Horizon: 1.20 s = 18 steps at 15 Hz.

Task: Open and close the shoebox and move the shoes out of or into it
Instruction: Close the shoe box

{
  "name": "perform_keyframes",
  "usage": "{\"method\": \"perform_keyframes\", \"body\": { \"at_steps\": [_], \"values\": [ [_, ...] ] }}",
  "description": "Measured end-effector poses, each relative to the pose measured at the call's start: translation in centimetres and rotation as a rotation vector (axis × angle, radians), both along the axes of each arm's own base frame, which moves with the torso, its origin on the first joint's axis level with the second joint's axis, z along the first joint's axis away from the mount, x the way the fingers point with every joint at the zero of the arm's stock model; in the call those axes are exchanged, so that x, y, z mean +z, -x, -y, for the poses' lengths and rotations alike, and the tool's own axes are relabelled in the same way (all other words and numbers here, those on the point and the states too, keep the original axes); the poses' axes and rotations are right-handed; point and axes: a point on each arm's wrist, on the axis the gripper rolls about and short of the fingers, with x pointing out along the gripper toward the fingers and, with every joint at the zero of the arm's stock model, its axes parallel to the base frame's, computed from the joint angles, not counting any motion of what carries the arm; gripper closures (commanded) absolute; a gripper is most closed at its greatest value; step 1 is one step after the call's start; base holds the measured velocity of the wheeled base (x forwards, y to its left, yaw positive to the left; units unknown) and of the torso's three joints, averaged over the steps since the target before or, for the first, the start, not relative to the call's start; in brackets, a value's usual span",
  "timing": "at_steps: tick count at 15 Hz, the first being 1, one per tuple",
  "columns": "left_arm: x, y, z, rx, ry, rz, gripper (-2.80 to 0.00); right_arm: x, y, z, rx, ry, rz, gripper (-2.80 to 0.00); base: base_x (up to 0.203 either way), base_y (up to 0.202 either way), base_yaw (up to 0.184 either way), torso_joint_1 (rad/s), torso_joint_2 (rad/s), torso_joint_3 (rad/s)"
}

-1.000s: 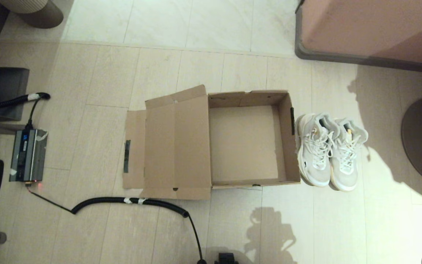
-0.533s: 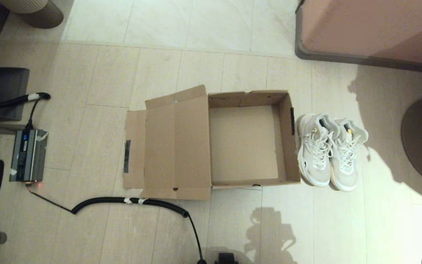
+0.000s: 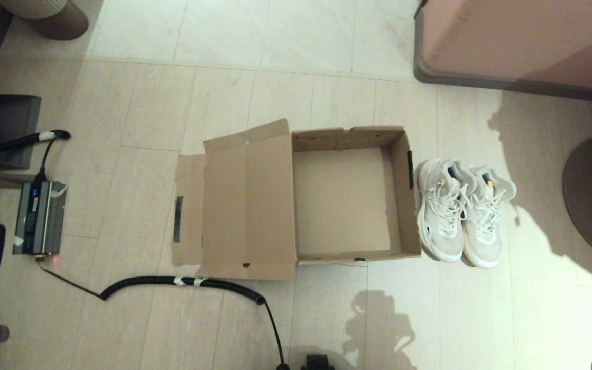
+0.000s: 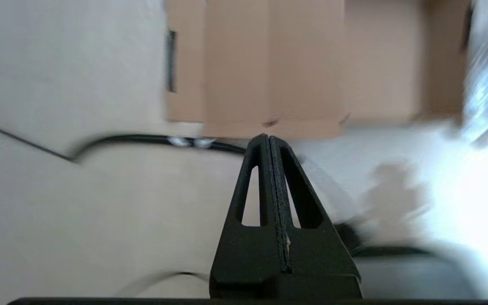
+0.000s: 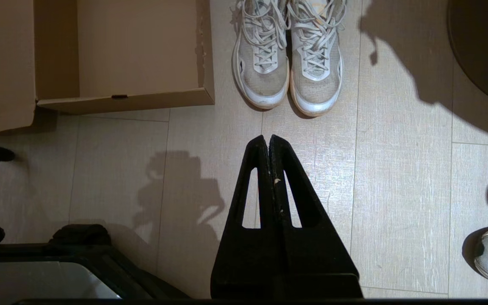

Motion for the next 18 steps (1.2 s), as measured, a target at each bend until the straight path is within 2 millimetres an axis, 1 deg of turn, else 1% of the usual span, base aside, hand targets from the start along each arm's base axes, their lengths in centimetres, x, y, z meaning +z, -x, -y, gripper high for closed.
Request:
{"method": "perform_keyframes", "body": {
  "at_steps": [1,3,4,6,7,8,10,12,14,16,18],
  "values": [
    [1.7,-1.4,0.0,-0.007,0.092,-0.05,0.0,0.0,0.0,0.0,0.0,0.0,0.0,0.0,0.0,0.0,0.0,0.0,0.0,0.0],
    [3.9,-5.0,0.2,-0.038,0.265,-0.167,0.0,0.0,0.0,0.0,0.0,0.0,0.0,0.0,0.0,0.0,0.0,0.0,0.0,0.0],
    [4.5,-7.0,0.3,-0.065,0.342,-0.231,-2.8,0.0,0.0,0.0,0.0,0.0,0.0,0.0,0.0,0.0,0.0,0.0,0.0,0.0],
    [4.7,-11.0,0.2,-0.106,0.448,-0.336,-2.8,0.0,0.0,0.0,0.0,0.0,0.0,0.0,0.0,0.0,0.0,0.0,0.0,0.0],
    [4.5,-13.0,-0.2,-0.119,0.484,-0.374,-2.8,0.0,0.0,0.0,0.0,0.0,0.0,0.0,0.0,0.0,0.0,0.0,0.0,0.0],
    [4.2,-15.0,-0.9,-0.127,0.515,-0.396,-2.8,0.0,0.0,0.0,0.0,0.0,0.0,0.0,0.0,0.0,0.0,0.0,0.0,0.0],
    [2.9,-18.8,-3.4,-0.156,0.58,-0.42,-2.8,0.0,0.0,0.0,0.0,0.0,-0.001,0.0,0.0,0.0,0.0,0.0,0.0,0.0],
    [1.0,-22.3,-6.1,-0.218,0.62,-0.422,-2.8,0.0,0.0,0.0,0.0,0.0,-0.001,0.0,0.0,0.0,0.0,0.0,0.0,0.0],
    [-1.5,-25.4,-8.5,-0.269,0.63,-0.406,-2.8,0.0,0.0,0.0,0.0,0.0,-0.001,0.0,0.0,0.0,0.0,0.0,0.0,0.0],
    [-4.5,-28.4,-10.5,-0.292,0.622,-0.381,-2.8,0.0,0.0,0.0,0.0,0.0,-0.002,0.0,0.0,0.0,0.0,0.0,0.0,0.0],
    [-7.4,-30.8,-12.0,-0.306,0.607,-0.354,-2.8,0.0,0.0,0.0,0.0,0.0,-0.002,0.0,0.0,0.0,0.0,0.0,0.0,0.0]
  ]
}}
